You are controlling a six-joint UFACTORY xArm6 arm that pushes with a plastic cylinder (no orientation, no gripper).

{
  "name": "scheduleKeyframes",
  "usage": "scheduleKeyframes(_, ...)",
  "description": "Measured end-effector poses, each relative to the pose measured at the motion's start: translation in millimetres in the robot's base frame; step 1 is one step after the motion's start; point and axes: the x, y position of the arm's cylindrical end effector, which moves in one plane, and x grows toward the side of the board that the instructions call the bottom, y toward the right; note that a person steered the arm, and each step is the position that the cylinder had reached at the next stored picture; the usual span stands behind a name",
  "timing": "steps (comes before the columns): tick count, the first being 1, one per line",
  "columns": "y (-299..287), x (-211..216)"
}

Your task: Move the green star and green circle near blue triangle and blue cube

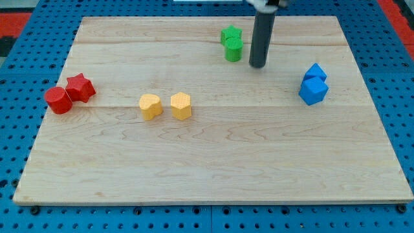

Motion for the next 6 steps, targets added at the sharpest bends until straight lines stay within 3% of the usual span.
scheduleKeyframes(1,12.1,-70.4)
scheduleKeyframes(2,-57.8,-86.0)
scheduleKeyframes(3,-109.4,-66.1)
scheduleKeyframes(6,-28.5,-4.4)
